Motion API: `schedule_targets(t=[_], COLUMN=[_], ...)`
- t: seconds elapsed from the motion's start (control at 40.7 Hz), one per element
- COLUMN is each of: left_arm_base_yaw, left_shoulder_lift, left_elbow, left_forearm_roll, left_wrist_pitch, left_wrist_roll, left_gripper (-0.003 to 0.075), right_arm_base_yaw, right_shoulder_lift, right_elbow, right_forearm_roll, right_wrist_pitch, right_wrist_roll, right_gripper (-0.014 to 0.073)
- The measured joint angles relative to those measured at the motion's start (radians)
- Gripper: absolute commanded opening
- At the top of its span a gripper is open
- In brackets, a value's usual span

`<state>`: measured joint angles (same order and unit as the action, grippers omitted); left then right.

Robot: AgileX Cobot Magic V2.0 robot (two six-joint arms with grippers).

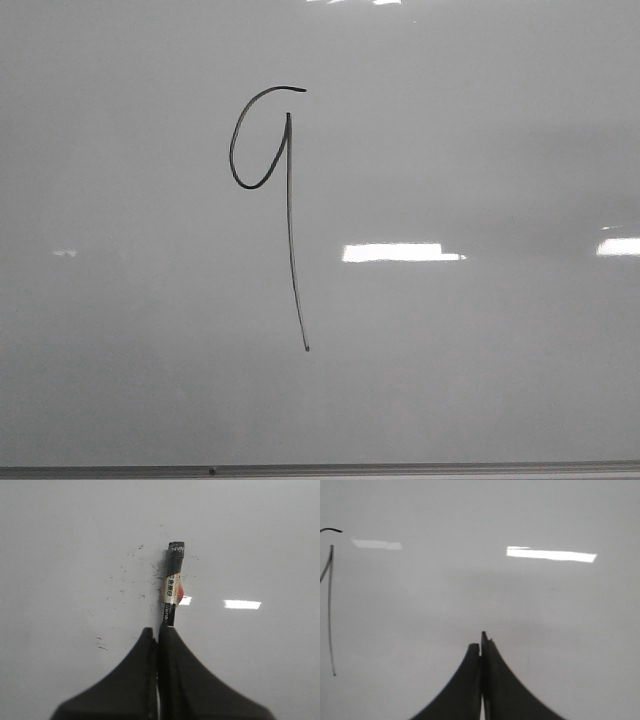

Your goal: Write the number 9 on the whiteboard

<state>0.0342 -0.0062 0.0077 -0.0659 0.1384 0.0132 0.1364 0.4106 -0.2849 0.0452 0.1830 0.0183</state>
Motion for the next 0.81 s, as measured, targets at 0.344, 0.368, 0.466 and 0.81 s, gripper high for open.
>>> schedule_targets(t=[0.344, 0.368, 0.466, 0.81], left_arm_base_yaw=[0.000, 0.000, 0.000, 0.000], left_shoulder_lift=[0.000, 0.000, 0.000, 0.000], left_elbow=[0.000, 0.000, 0.000, 0.000], left_forearm_roll=[0.000, 0.000, 0.000, 0.000], left_wrist_pitch=[0.000, 0.000, 0.000, -0.002], left_wrist_roll=[0.000, 0.000, 0.000, 0.000], left_gripper=[-0.0019, -0.0019, -0.0019, -0.0019], right_arm_base_yaw=[-0.185, -0.199, -0.227, -0.236], right_shoulder_lift=[-0.308, -0.327, -0.391, -0.420], right_elbow=[0.292, 0.301, 0.311, 0.313], right_forearm_roll=[-0.015, -0.015, -0.015, -0.016], right_wrist_pitch=[-0.012, -0.004, 0.025, 0.060], right_wrist_roll=[0.010, 0.010, 0.010, 0.010], right_gripper=[-0.0068, -0.0068, -0.0068, -0.0068])
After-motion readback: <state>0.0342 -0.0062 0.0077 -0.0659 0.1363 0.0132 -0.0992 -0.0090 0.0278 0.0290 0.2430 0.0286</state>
